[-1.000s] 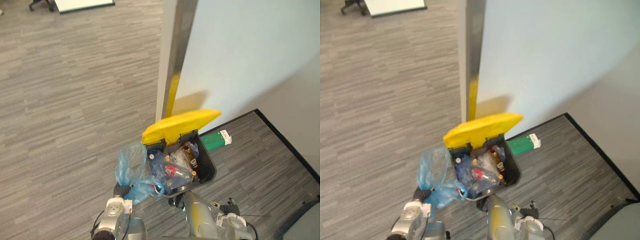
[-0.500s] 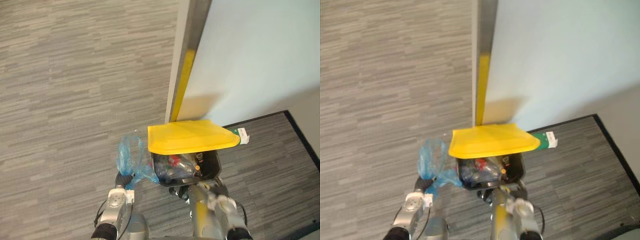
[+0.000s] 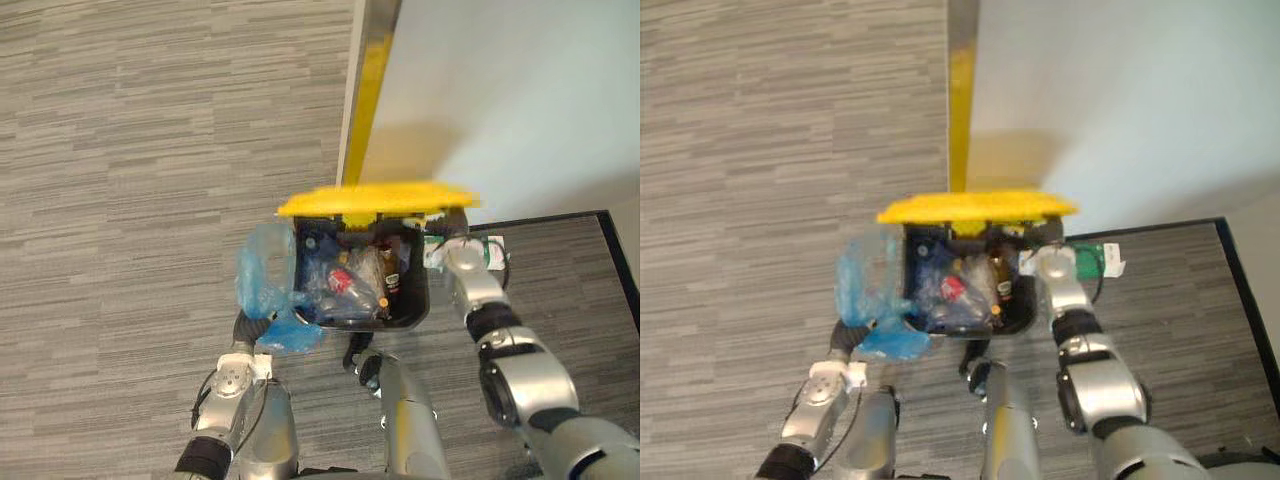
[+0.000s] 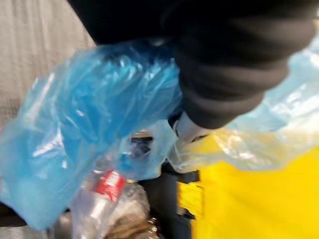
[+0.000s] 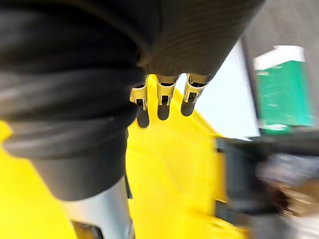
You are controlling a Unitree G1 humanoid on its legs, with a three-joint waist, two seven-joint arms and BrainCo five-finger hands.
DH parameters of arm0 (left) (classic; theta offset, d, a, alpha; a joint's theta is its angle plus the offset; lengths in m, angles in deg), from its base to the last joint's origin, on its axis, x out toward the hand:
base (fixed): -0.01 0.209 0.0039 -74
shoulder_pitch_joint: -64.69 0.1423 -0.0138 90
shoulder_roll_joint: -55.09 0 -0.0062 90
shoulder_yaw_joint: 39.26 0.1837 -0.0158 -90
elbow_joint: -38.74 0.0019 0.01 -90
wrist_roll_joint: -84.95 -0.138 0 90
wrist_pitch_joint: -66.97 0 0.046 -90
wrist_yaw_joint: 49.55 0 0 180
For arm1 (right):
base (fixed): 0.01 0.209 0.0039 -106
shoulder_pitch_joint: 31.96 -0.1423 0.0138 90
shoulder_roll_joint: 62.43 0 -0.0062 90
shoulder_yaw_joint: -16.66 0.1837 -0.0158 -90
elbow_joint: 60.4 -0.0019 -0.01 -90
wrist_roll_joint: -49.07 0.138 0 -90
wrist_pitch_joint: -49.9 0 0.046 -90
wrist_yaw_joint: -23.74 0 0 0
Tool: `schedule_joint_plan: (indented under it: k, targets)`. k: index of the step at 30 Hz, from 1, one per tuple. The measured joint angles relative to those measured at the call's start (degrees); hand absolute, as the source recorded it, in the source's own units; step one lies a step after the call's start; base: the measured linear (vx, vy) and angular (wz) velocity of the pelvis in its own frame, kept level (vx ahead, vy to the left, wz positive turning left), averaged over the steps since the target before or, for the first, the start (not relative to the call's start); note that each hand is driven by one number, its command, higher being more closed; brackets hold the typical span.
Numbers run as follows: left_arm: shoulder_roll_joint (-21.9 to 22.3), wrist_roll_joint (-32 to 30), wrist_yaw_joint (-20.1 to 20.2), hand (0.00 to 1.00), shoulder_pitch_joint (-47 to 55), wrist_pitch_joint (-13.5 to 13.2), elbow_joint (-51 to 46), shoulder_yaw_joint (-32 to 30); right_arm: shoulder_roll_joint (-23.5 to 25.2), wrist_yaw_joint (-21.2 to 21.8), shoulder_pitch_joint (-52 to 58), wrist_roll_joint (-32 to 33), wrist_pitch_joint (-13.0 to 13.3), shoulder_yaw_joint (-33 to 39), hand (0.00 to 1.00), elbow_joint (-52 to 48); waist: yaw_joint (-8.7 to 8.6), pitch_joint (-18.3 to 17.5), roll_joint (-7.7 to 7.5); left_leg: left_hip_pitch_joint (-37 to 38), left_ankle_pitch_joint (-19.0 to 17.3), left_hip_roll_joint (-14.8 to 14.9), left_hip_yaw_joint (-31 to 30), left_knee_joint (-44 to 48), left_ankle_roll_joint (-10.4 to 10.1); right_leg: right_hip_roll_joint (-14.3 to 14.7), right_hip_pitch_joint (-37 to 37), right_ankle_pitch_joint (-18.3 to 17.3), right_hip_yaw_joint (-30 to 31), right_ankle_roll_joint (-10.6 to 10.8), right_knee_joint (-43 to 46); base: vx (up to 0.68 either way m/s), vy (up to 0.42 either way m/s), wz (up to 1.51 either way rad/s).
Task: Gather rubbish on tea table into small bin, then transfer packed bag to large trash can.
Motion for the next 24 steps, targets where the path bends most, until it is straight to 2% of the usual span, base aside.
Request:
schedule_joint_plan:
  k: [3, 7, 11, 17, 24]
  targets:
    - [0.0, 0.0, 0.0, 1.00, -0.1, 0.0, 0.0, 0.9, -0.8, -0.8, -2.0, 1.3, 0.0, -0.7, 0.00, 0.3, -0.15, 0.4, -0.15, 0.6, 0.7, 0.3, -0.4, -0.8, -0.5, 0.2, 1.5, 1.0, -1.3, -1.2, -1.3, 0.00, -0.012, 0.07]
    - [-0.5, 0.1, -0.1, 1.00, -1.1, 0.0, -0.4, 2.7, -1.0, -1.5, -3.7, 1.3, -0.2, -2.4, 0.00, 2.0, -0.08, 0.8, -0.85, 0.6, 1.1, 0.4, -0.6, -1.0, -1.2, 0.2, 1.9, 1.4, -1.7, -1.8, -1.7, -0.01, -0.009, 0.04]
    - [-1.2, 1.2, -0.2, 1.00, -1.5, 0.0, -2.1, 3.8, -1.0, -1.8, -6.4, 1.3, -0.7, -3.5, 0.00, 4.9, -0.10, 0.9, -0.98, 0.7, 1.2, 0.4, -0.7, -0.9, -1.3, 0.1, 2.0, 1.5, -1.8, -2.0, -1.7, 0.00, 0.000, 0.00]
    - [-2.0, 2.4, -0.2, 1.00, -5.1, 0.0, -6.7, 7.0, -1.0, -2.3, -8.2, 1.3, -0.9, -3.8, 0.00, 5.3, -0.10, 3.2, -1.47, 0.8, 1.3, 0.6, -1.7, -0.4, -1.5, 0.1, 3.2, 1.6, -2.7, -2.1, -2.2, -0.02, -0.002, 0.07]
    - [-1.9, 3.5, -0.1, 1.00, -8.9, -1.1, -16.0, 11.4, -1.6, -2.3, -10.8, 1.5, -2.2, -4.8, 0.00, 6.1, -0.27, 4.1, -1.30, 0.3, 1.2, 1.0, -1.8, 0.5, -1.5, 0.4, 3.2, 1.6, -3.1, -2.1, -2.1, 0.00, 0.000, 0.00]
